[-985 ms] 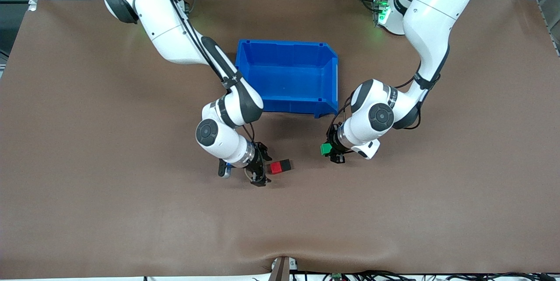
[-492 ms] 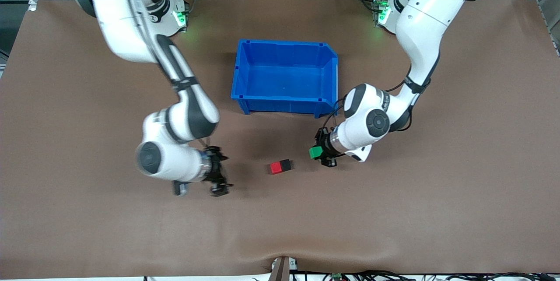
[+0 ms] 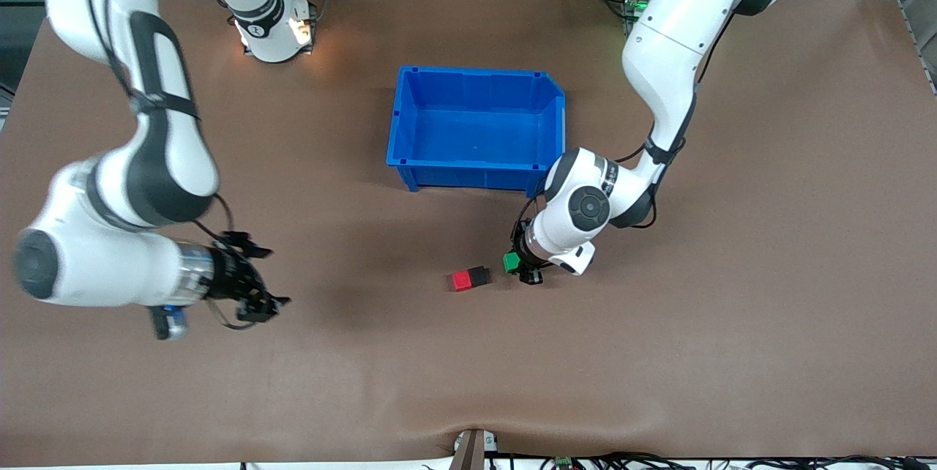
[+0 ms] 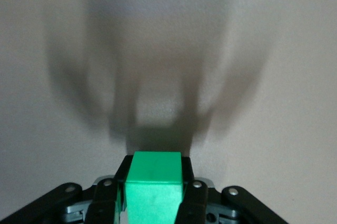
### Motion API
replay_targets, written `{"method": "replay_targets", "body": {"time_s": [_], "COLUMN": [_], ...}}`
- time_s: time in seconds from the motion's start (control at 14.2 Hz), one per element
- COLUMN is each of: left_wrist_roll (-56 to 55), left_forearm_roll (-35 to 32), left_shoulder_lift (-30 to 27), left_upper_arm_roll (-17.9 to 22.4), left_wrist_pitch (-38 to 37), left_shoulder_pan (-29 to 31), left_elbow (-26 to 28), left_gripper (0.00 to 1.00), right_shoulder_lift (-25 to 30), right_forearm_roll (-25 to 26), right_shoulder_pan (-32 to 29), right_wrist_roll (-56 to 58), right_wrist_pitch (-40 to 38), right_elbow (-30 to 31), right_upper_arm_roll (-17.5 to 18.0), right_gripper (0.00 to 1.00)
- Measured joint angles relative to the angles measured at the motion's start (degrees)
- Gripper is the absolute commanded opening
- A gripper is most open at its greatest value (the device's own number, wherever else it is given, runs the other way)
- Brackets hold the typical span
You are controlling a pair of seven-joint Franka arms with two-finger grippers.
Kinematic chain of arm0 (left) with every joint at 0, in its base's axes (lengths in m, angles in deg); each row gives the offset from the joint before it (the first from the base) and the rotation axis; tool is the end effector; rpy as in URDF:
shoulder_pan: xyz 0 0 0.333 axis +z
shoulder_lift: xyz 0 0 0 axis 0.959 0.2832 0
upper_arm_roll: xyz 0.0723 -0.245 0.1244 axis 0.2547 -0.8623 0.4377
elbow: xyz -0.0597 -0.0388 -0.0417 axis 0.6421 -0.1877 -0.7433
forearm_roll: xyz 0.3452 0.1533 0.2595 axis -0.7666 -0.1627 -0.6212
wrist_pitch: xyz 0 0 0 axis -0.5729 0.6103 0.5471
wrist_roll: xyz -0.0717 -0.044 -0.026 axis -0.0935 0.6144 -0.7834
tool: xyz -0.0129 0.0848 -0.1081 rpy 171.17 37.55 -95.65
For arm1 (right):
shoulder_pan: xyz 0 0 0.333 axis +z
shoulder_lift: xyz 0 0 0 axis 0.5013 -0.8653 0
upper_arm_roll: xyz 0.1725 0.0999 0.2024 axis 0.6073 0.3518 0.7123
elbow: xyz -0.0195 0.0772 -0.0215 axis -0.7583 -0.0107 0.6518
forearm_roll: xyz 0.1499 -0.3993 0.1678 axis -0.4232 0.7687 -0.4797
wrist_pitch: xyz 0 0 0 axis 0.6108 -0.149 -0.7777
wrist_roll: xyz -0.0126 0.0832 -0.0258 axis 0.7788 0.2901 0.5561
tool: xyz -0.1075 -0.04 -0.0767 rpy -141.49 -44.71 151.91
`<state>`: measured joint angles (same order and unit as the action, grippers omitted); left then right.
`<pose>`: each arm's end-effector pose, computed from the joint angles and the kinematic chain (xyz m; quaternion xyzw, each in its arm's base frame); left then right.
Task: Attach green and red cubes to black cube
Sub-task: 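Open the right gripper and withdraw it while the left gripper carries green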
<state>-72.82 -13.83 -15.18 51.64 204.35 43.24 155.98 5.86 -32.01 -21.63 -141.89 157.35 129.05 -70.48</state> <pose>0.6248 -0.4271 0.0815 0.6354 0.7622 -0.0897 0.0854 0.7588 0.1327 0.3878 -0.8651 0.4771 0.1344 0.0773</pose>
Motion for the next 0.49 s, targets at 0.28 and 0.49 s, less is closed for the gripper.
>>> {"method": "replay_targets", "body": {"time_s": [0.28,0.49], "left_wrist_roll": [0.0,0.0], "left_forearm_roll": [0.0,0.0], "left_shoulder_lift": [1.2,2.0], "left_upper_arm_roll": [1.8,2.0], "left_wrist_pitch": [0.0,0.0], "left_shoulder_pan": [-1.9,-1.9], "left_elbow": [-2.6,-4.5], "left_gripper": [0.0,0.0], "right_shoulder_lift": [7.3,11.3], "right_forearm_roll": [6.1,10.5], "right_shoulder_pan": [-6.2,-9.8], "right_wrist_roll": [18.0,40.0], "right_wrist_pitch": [-14.0,-19.1], "right_elbow": [-0.1,-0.1], "right_upper_arm_roll": [0.0,0.0], "right_gripper": [1.0,1.0]}}
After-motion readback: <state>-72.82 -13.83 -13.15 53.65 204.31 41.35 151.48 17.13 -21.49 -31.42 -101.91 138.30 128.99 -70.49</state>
